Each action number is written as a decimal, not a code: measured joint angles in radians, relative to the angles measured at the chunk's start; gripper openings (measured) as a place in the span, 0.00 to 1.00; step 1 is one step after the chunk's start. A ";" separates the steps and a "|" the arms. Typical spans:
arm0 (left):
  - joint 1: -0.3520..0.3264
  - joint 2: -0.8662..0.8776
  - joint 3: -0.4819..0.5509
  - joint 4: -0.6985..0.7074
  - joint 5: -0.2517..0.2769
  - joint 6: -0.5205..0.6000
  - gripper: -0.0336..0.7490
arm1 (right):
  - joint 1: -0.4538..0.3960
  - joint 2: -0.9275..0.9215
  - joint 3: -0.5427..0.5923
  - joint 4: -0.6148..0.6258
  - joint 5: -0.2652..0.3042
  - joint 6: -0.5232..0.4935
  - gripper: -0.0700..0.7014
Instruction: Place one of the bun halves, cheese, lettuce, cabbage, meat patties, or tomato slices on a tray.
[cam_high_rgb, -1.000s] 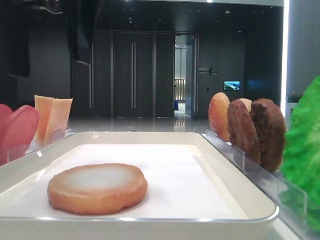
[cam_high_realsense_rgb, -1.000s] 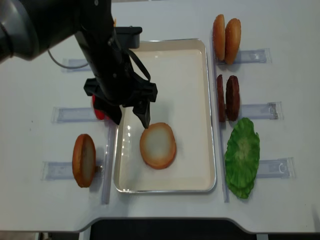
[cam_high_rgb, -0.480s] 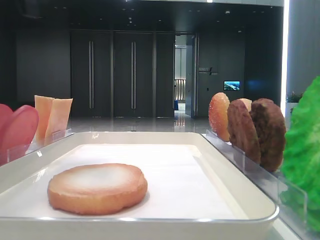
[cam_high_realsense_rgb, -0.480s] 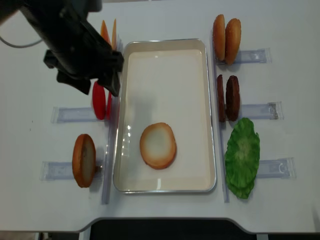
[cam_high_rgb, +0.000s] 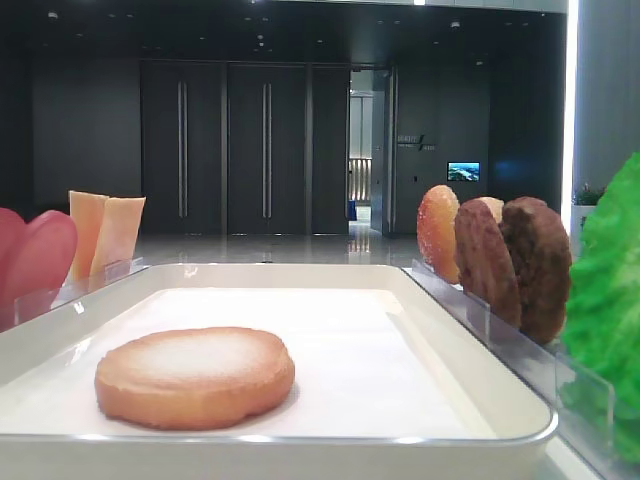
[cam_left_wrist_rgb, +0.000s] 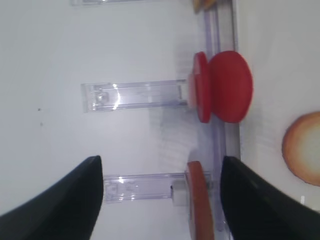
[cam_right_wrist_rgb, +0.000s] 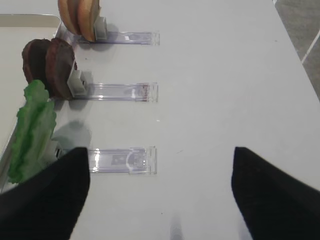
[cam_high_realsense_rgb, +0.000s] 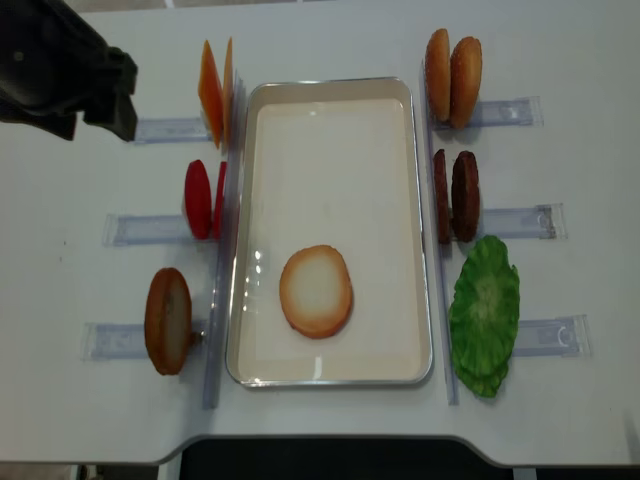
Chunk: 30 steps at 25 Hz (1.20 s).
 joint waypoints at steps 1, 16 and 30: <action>0.027 -0.006 0.001 0.004 0.003 0.002 0.75 | 0.000 0.000 0.000 0.000 0.000 0.000 0.81; 0.155 -0.279 0.198 -0.011 0.010 0.046 0.70 | 0.000 0.000 0.000 0.000 0.000 0.000 0.81; 0.155 -0.902 0.573 -0.062 0.020 0.122 0.70 | 0.000 0.000 0.000 0.000 0.000 0.000 0.81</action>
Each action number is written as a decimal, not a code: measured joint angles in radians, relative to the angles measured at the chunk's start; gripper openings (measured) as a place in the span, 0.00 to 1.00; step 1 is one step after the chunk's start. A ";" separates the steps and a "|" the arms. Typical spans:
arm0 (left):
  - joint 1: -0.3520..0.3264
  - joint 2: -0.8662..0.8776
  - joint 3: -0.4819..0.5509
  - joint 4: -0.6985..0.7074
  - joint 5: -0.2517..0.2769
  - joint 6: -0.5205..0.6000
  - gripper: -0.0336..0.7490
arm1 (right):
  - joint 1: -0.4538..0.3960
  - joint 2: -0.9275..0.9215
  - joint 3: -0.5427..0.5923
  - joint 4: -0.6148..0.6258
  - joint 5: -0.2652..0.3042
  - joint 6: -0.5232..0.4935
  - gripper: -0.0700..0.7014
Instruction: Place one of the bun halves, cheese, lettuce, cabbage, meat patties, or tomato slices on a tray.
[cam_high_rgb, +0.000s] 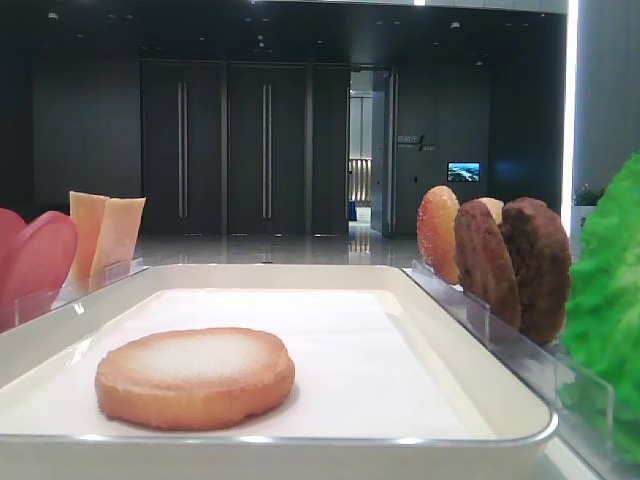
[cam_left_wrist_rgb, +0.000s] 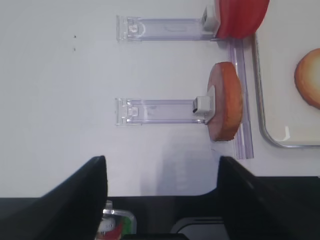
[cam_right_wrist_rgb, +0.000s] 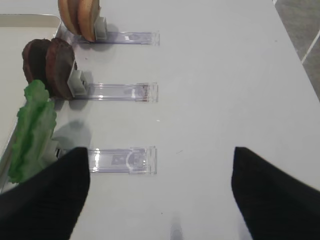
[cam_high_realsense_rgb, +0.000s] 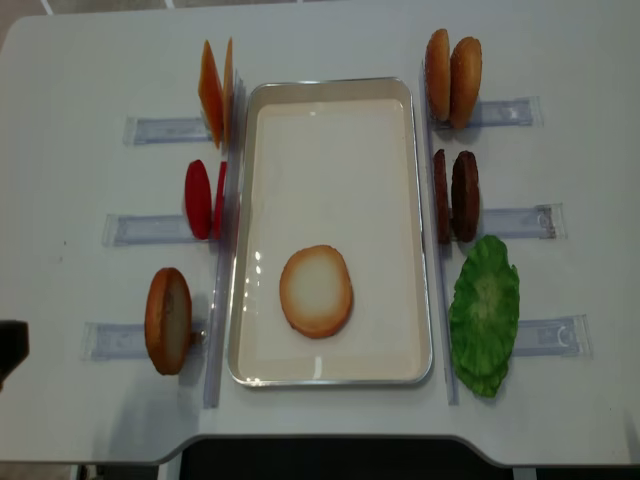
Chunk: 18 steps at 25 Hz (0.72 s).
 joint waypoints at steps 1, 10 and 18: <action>0.000 -0.041 0.017 0.000 0.000 0.004 0.70 | 0.000 0.000 0.000 0.000 0.000 0.000 0.81; 0.000 -0.427 0.117 -0.019 0.013 0.100 0.70 | 0.000 0.000 0.000 0.000 0.000 0.000 0.81; 0.000 -0.511 0.196 -0.104 0.014 0.148 0.70 | 0.000 0.000 0.000 0.000 0.000 0.000 0.81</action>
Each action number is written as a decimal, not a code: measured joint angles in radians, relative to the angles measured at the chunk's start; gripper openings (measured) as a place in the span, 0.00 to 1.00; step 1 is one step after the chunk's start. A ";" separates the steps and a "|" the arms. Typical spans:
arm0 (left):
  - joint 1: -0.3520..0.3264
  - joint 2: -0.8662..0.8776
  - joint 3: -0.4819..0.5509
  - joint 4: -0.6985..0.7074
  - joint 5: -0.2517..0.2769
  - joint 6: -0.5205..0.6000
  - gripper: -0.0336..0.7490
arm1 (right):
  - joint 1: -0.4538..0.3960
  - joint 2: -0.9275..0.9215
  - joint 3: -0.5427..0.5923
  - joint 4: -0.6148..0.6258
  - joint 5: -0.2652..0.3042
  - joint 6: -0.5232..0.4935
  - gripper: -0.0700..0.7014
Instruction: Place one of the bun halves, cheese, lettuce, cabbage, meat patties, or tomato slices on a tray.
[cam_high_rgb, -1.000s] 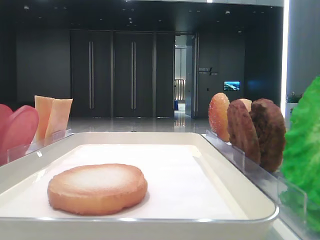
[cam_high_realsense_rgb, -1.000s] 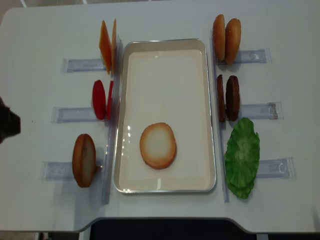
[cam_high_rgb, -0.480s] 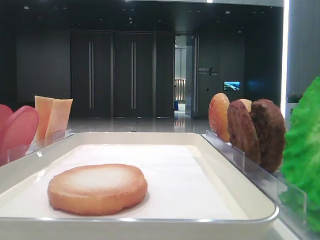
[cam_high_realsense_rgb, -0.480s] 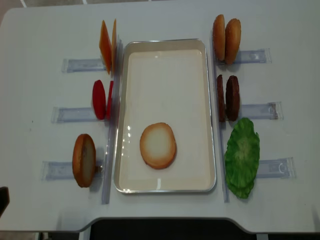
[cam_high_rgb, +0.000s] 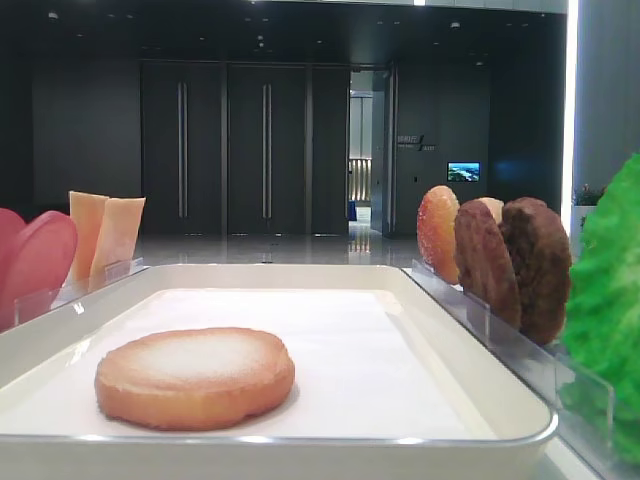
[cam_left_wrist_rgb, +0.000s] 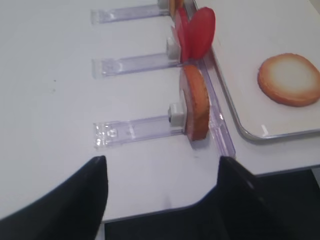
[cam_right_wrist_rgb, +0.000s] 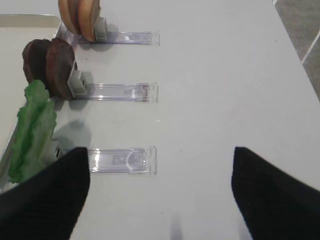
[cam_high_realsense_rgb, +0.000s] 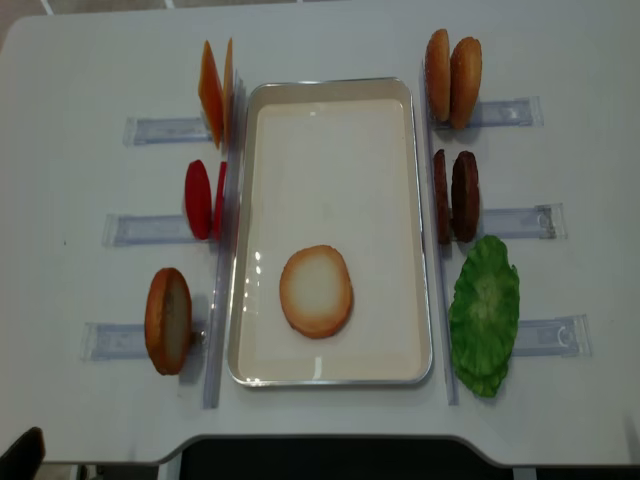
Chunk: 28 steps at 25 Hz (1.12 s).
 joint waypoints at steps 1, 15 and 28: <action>0.000 0.000 0.008 -0.009 0.000 0.000 0.70 | 0.000 0.000 0.000 0.000 0.000 0.000 0.81; 0.000 0.000 0.061 -0.023 -0.143 0.006 0.70 | 0.000 0.000 0.000 0.000 0.000 0.000 0.81; 0.000 0.000 0.061 -0.022 -0.146 0.001 0.70 | 0.000 0.000 0.000 0.000 0.000 0.000 0.81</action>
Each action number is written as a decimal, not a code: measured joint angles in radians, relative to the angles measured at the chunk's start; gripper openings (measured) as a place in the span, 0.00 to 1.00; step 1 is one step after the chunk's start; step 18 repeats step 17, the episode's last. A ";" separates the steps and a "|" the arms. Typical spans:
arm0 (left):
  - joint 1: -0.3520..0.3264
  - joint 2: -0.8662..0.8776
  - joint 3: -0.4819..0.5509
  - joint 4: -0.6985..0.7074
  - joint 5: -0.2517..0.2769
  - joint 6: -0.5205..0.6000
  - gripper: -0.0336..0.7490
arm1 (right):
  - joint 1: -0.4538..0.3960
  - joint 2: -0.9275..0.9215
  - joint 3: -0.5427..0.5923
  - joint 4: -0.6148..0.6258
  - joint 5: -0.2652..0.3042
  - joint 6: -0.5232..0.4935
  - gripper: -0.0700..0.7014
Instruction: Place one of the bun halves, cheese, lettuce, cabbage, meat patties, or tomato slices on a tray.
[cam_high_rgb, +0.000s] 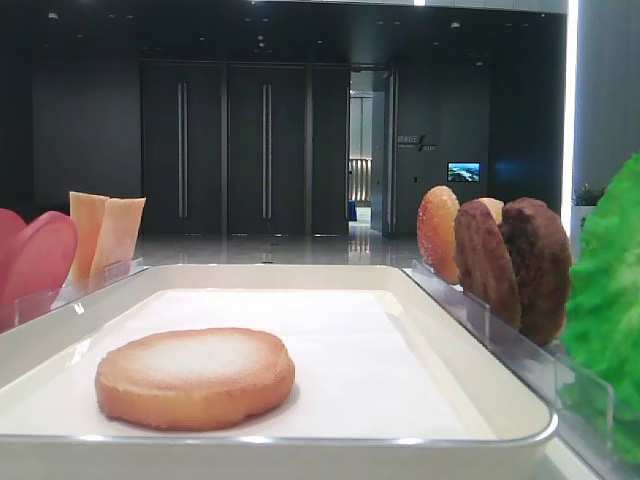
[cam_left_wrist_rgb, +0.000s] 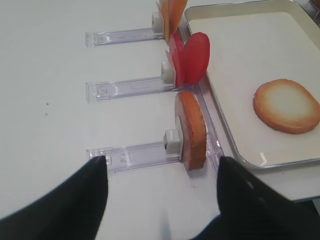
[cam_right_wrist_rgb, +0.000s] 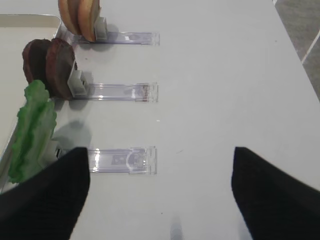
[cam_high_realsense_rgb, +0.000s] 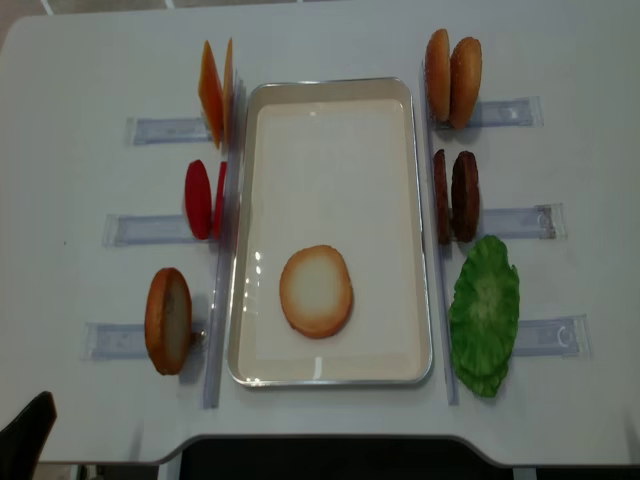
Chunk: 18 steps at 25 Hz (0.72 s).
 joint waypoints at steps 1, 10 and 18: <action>0.000 0.000 0.000 0.000 0.000 0.000 0.70 | 0.000 0.000 0.000 0.000 0.000 0.000 0.81; 0.000 0.000 0.000 0.000 0.000 0.000 0.70 | 0.000 0.000 0.000 0.000 0.000 0.000 0.81; 0.000 0.000 0.000 0.000 0.000 0.000 0.70 | 0.000 0.000 0.000 0.000 0.000 0.000 0.81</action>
